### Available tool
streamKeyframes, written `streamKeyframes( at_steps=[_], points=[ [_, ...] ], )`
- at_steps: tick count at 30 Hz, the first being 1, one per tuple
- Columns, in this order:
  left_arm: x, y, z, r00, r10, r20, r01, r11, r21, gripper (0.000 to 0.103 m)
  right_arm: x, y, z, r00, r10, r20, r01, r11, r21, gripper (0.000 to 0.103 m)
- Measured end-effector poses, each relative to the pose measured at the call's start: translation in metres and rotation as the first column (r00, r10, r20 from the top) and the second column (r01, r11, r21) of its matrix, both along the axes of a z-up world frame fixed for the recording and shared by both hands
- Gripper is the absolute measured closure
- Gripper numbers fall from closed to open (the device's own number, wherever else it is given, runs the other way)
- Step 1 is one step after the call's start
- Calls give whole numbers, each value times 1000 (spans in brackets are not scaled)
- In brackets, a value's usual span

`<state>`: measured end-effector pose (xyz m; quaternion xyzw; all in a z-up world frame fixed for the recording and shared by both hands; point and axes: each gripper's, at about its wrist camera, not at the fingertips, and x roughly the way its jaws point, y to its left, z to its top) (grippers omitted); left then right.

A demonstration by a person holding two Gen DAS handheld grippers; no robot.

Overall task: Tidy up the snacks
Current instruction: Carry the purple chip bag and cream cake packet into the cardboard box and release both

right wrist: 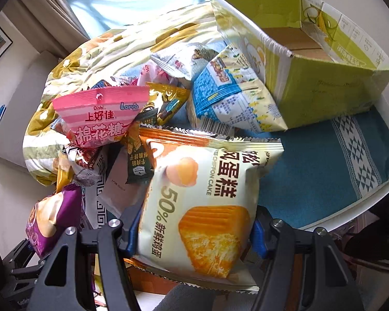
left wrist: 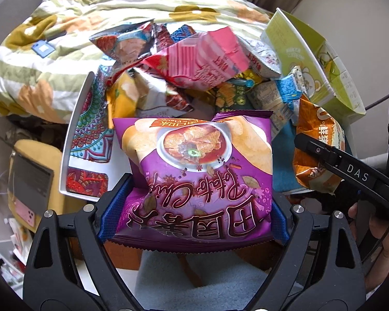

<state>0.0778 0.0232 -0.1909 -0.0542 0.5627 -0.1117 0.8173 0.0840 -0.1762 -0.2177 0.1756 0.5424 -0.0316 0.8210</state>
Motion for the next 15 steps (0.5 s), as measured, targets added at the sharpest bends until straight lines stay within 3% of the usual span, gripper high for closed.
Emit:
streamKeyframes(
  at_steps=[6, 15],
  points=[
    [-7, -52, 25, 997, 24, 69, -23, 1000, -20, 14, -22, -34, 32, 994, 85, 66, -84, 996, -21, 42],
    [33, -140, 79, 977, -52, 208, 56, 998, -15, 14, 14, -91, 87, 976, 150, 159, -129, 982, -135, 42]
  ],
)
